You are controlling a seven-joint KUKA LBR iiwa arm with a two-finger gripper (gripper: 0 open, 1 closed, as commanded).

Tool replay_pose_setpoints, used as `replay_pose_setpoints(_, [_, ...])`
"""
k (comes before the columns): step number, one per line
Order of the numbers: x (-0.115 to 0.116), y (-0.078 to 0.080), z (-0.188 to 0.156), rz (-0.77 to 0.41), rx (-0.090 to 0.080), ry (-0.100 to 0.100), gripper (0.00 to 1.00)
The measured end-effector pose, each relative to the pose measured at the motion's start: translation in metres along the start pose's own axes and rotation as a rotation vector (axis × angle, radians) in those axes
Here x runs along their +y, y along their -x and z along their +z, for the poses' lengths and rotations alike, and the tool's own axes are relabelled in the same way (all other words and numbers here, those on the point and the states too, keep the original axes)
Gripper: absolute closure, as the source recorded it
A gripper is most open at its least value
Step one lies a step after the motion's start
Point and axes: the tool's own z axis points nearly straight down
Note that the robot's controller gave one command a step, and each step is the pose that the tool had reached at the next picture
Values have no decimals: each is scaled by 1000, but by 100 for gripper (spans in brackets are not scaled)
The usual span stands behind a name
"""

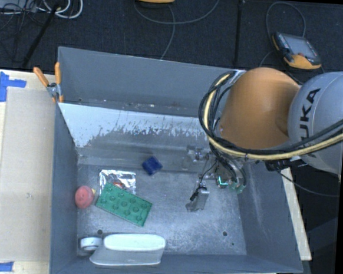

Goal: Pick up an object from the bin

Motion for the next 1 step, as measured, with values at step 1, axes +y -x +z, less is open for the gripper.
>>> replay_pose_setpoints(1, [64, -22, 66, -284, -3, 1, 0])
